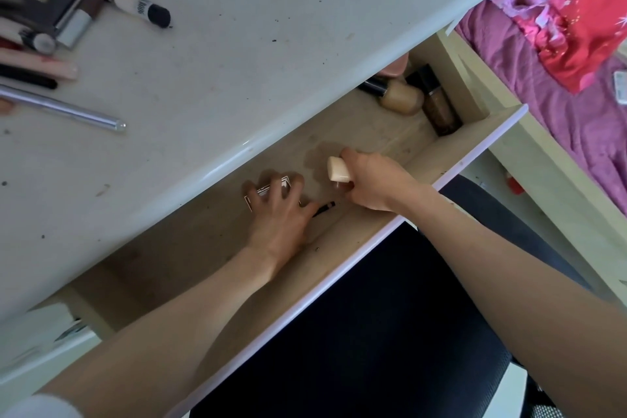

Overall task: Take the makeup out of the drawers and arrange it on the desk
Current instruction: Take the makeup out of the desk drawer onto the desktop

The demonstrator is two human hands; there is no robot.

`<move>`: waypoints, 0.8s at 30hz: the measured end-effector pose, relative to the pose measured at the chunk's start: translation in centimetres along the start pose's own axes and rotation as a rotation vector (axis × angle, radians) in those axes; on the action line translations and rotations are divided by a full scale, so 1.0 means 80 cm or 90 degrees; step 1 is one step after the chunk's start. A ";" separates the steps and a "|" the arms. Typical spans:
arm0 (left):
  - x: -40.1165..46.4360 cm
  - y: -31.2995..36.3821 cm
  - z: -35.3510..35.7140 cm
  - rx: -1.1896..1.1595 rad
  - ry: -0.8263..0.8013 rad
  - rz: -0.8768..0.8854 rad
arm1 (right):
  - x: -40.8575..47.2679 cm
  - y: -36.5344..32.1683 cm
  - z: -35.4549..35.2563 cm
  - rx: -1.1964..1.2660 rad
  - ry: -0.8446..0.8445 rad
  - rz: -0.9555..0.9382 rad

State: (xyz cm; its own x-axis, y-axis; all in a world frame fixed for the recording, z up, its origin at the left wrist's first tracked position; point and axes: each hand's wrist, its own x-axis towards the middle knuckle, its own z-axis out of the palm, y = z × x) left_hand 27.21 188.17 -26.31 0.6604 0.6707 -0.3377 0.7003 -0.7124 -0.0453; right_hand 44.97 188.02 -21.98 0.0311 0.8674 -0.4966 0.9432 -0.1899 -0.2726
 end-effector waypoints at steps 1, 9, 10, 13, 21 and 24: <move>-0.002 -0.002 0.001 -0.002 -0.001 0.000 | -0.001 -0.003 0.002 -0.001 -0.001 -0.002; -0.015 0.000 -0.003 0.004 0.005 -0.003 | -0.011 -0.023 0.007 0.031 0.007 0.002; -0.016 -0.001 -0.002 0.003 0.006 -0.004 | -0.012 -0.025 0.006 0.042 0.008 0.006; -0.020 -0.009 0.001 -0.012 0.005 -0.010 | -0.016 -0.028 0.003 0.074 0.017 0.010; -0.031 -0.016 -0.018 -0.168 0.032 -0.052 | -0.029 -0.037 -0.002 0.210 0.067 0.051; -0.041 -0.012 -0.034 -0.316 0.065 -0.069 | -0.045 -0.044 -0.008 0.278 0.138 0.059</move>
State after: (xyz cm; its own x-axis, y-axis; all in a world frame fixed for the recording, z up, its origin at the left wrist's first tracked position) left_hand 25.15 187.21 -22.58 0.5827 0.7697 -0.2608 0.7938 -0.4705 0.3853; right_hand 41.75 185.85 -18.71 0.2192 0.9048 -0.3651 0.7083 -0.4049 -0.5783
